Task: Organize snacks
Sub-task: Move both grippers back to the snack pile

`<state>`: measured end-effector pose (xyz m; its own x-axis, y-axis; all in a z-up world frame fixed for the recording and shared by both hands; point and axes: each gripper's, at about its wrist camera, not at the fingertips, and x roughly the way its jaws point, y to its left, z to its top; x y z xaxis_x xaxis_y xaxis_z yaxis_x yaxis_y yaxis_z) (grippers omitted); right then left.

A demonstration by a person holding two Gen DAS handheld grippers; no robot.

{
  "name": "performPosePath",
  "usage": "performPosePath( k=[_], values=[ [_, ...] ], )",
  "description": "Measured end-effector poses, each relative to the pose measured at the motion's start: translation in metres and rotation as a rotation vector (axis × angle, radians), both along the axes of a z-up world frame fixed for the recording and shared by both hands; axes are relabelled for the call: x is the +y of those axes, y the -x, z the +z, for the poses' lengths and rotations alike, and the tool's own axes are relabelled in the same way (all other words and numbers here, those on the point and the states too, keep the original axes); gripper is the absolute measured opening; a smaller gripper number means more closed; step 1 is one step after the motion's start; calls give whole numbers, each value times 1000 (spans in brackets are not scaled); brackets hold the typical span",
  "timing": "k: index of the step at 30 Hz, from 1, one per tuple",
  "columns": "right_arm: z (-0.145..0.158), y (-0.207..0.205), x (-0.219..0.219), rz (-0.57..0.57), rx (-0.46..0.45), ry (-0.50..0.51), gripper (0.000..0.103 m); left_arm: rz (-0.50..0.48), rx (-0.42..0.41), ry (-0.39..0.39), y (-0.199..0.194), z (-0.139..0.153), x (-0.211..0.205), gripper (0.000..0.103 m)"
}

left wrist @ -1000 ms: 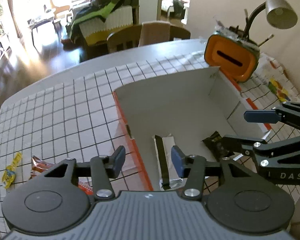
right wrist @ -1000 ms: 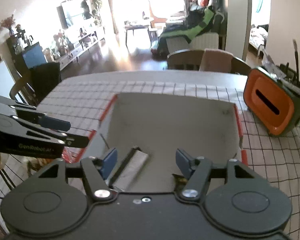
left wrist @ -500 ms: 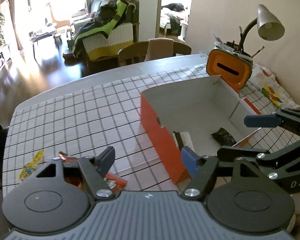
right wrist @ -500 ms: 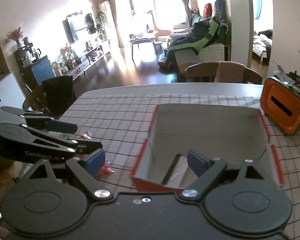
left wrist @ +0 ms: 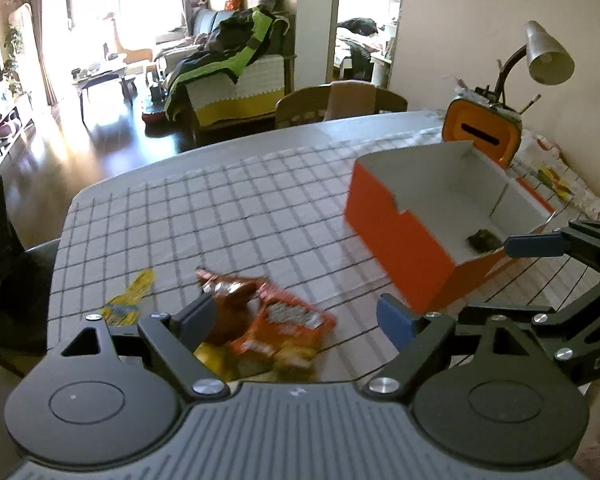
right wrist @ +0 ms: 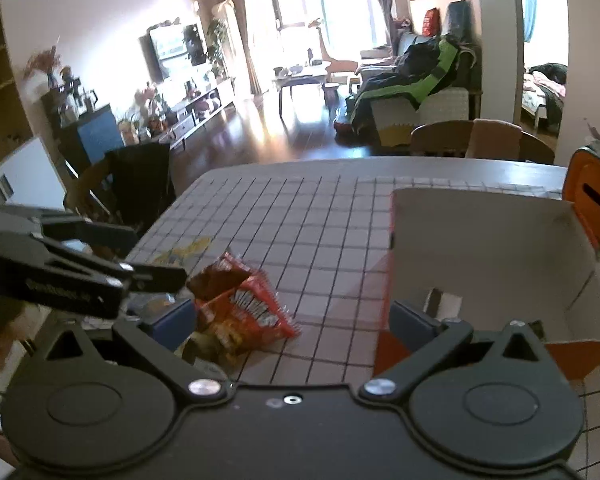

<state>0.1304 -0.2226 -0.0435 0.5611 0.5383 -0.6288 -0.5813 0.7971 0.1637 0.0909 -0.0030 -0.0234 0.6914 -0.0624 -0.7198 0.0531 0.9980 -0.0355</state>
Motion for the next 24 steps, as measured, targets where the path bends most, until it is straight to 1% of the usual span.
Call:
performPosePath(
  k=[5,9,12,18,24],
  values=[
    [-24,8,20,15,30,61,103,25,50,-4,13,-22,27,88],
    [-44,16,37,42,30,117,103,12,74,-11,25,-39,40,88],
    [-60,22,47,65,51,151,102,-14,89,-34,33,-51,40,88],
    [-89,37,59,106,78,201,100,-76,118,-48,41,-75,30,88],
    [-114,42,73,196,88,271,90,-136,117,-74,46,-86,19,88]
  ],
)
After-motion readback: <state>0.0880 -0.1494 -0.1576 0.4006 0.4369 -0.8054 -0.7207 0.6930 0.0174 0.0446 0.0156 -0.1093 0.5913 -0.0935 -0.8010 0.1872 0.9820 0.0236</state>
